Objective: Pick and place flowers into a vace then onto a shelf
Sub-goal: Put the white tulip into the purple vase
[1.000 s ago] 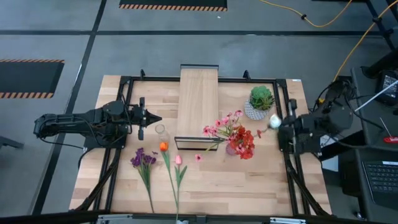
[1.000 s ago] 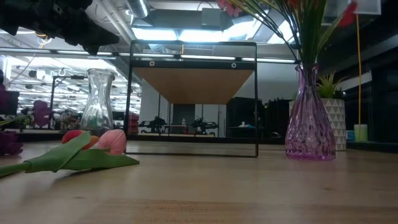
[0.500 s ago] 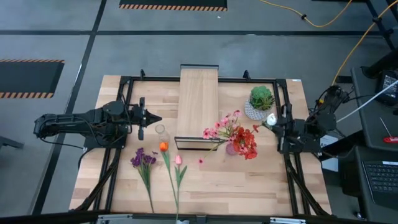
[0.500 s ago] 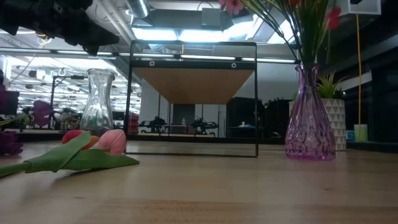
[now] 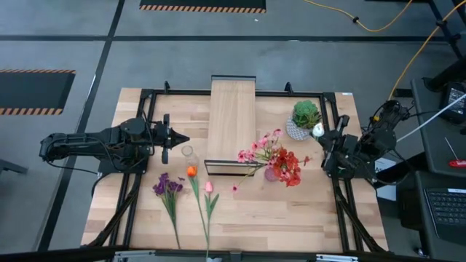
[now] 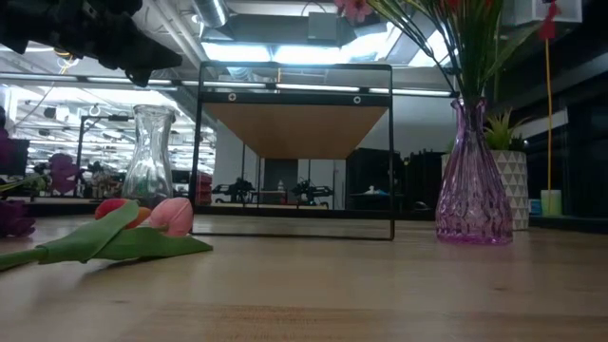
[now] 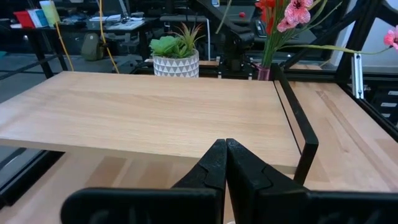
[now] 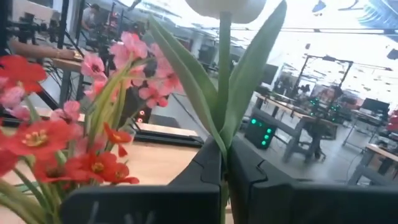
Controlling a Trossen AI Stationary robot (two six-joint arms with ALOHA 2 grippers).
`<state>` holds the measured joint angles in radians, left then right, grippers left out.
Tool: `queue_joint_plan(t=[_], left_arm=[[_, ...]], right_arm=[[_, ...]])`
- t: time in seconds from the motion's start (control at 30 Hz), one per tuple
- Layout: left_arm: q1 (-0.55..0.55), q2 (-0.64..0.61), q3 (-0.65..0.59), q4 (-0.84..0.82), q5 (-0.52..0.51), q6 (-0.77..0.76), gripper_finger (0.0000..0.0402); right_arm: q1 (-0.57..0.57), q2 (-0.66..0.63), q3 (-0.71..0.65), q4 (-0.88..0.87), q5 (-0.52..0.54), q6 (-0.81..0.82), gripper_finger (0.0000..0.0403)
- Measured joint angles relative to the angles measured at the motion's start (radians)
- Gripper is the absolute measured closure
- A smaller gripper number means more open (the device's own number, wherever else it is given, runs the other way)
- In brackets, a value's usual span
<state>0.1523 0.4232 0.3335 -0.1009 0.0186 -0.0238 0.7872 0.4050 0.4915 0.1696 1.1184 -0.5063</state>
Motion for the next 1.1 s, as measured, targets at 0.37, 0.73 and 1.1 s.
queue_joint_plan(t=[0.37,0.73,1.1], left_arm=[[0.000,0.000,0.000,0.000,0.000,0.000,0.0398],[0.000,0.000,0.000,0.000,0.000,0.000,0.0398],[0.000,0.000,0.000,0.000,0.000,0.000,0.0398]], right_arm=[[0.000,0.004,-0.023,0.007,-0.179,0.258,0.0400],[0.000,0.068,-0.186,0.404,-0.263,0.186,0.0400],[0.000,0.095,-0.251,0.545,-0.309,0.161,0.0400]])
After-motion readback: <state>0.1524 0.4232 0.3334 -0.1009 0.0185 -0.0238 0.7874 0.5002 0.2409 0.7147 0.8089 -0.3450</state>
